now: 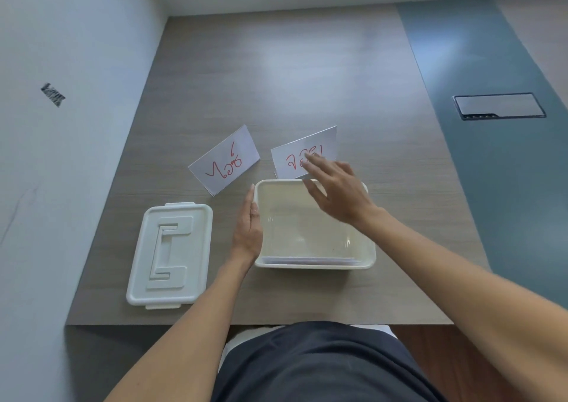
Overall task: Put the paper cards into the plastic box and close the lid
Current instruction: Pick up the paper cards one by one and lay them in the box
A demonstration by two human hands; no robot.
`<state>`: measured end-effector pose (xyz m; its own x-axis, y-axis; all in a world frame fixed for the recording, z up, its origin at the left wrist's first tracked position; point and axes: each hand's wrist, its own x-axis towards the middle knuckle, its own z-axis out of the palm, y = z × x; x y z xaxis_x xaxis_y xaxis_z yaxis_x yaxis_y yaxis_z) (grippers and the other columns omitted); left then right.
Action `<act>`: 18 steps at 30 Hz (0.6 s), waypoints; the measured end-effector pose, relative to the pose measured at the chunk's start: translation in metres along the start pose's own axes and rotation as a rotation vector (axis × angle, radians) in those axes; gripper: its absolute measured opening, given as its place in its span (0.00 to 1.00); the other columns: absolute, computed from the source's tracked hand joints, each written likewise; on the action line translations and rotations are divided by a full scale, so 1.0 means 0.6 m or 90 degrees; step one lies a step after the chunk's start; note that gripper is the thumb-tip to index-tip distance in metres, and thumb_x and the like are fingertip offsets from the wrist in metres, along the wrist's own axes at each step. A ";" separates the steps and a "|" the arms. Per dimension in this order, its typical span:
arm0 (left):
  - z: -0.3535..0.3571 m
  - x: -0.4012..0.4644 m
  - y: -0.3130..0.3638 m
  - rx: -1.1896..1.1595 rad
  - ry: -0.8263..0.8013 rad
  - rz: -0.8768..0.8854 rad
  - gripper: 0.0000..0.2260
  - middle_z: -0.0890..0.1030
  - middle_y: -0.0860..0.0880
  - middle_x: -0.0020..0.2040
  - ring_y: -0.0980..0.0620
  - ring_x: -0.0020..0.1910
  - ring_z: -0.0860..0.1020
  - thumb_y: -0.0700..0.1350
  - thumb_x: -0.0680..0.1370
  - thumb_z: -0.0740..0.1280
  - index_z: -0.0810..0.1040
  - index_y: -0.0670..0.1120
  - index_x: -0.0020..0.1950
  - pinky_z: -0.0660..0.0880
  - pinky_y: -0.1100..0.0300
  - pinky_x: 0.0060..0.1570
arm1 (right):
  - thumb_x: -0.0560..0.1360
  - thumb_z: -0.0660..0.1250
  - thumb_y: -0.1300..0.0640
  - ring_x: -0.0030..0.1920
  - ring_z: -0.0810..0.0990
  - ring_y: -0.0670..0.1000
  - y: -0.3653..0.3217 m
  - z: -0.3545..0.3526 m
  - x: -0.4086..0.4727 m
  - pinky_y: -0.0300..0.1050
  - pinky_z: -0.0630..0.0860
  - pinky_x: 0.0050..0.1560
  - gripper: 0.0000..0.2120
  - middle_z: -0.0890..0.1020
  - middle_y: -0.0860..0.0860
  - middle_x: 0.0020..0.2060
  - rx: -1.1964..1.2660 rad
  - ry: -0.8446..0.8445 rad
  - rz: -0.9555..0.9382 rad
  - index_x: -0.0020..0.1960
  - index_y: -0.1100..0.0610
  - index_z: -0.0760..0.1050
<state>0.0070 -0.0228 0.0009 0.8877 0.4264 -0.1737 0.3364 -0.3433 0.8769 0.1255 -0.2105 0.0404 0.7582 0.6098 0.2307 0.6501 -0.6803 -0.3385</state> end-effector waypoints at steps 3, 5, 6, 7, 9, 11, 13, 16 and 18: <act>0.001 0.002 -0.001 -0.003 0.002 0.003 0.21 0.62 0.53 0.79 0.56 0.77 0.60 0.47 0.86 0.48 0.59 0.53 0.80 0.56 0.66 0.72 | 0.83 0.56 0.49 0.77 0.63 0.56 0.021 0.015 0.069 0.53 0.61 0.73 0.22 0.63 0.55 0.78 -0.018 -0.061 0.025 0.75 0.54 0.68; 0.000 0.003 -0.003 -0.005 0.004 0.004 0.21 0.62 0.54 0.79 0.60 0.76 0.60 0.47 0.86 0.48 0.59 0.53 0.80 0.55 0.68 0.72 | 0.83 0.56 0.50 0.79 0.58 0.57 0.032 0.030 0.112 0.54 0.58 0.75 0.24 0.58 0.56 0.79 -0.033 -0.097 0.042 0.77 0.55 0.62; -0.001 0.004 -0.004 -0.010 0.002 0.005 0.21 0.62 0.54 0.79 0.62 0.75 0.59 0.46 0.86 0.48 0.59 0.53 0.80 0.55 0.72 0.70 | 0.83 0.56 0.50 0.79 0.56 0.57 0.036 0.039 0.131 0.54 0.57 0.75 0.25 0.56 0.56 0.80 -0.048 -0.109 0.049 0.78 0.56 0.60; -0.001 0.004 -0.005 -0.017 -0.001 0.003 0.21 0.62 0.55 0.79 0.63 0.74 0.59 0.46 0.86 0.48 0.59 0.54 0.80 0.54 0.77 0.68 | 0.84 0.55 0.51 0.80 0.55 0.57 0.040 0.049 0.147 0.53 0.56 0.76 0.25 0.54 0.57 0.80 -0.065 -0.124 0.057 0.79 0.56 0.58; -0.001 0.005 -0.007 -0.023 -0.008 -0.006 0.21 0.62 0.58 0.78 0.65 0.74 0.59 0.47 0.86 0.48 0.59 0.55 0.80 0.52 0.83 0.63 | 0.84 0.55 0.54 0.80 0.52 0.58 0.049 0.068 0.170 0.53 0.53 0.77 0.27 0.52 0.58 0.80 -0.103 -0.170 0.071 0.80 0.56 0.53; -0.001 0.005 -0.006 -0.024 -0.012 -0.011 0.21 0.62 0.60 0.76 0.66 0.73 0.59 0.48 0.86 0.48 0.58 0.56 0.80 0.52 0.84 0.62 | 0.83 0.57 0.57 0.80 0.51 0.61 0.057 0.082 0.183 0.55 0.51 0.78 0.29 0.52 0.60 0.80 -0.152 -0.217 0.078 0.81 0.56 0.50; -0.001 0.005 -0.007 -0.031 -0.011 -0.009 0.21 0.62 0.61 0.76 0.67 0.73 0.58 0.48 0.86 0.48 0.58 0.55 0.80 0.52 0.84 0.63 | 0.80 0.62 0.62 0.78 0.56 0.63 0.063 0.088 0.191 0.56 0.52 0.77 0.31 0.60 0.63 0.76 -0.196 -0.237 0.076 0.79 0.57 0.53; -0.001 0.005 -0.008 -0.040 -0.011 -0.005 0.21 0.62 0.62 0.75 0.67 0.73 0.59 0.47 0.86 0.48 0.59 0.55 0.80 0.52 0.84 0.63 | 0.72 0.66 0.68 0.65 0.71 0.63 0.064 0.085 0.198 0.54 0.61 0.70 0.28 0.73 0.60 0.62 -0.242 -0.222 0.048 0.71 0.58 0.65; 0.000 0.005 -0.009 -0.048 -0.013 -0.010 0.21 0.62 0.62 0.75 0.66 0.73 0.59 0.48 0.86 0.48 0.59 0.55 0.80 0.52 0.84 0.62 | 0.71 0.66 0.70 0.59 0.74 0.61 0.064 0.075 0.202 0.53 0.64 0.65 0.25 0.76 0.59 0.58 -0.252 -0.213 0.017 0.67 0.59 0.68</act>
<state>0.0078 -0.0196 -0.0045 0.8888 0.4143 -0.1958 0.3264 -0.2727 0.9050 0.2398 -0.1444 0.0144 0.7597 0.6426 -0.0994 0.6486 -0.7598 0.0455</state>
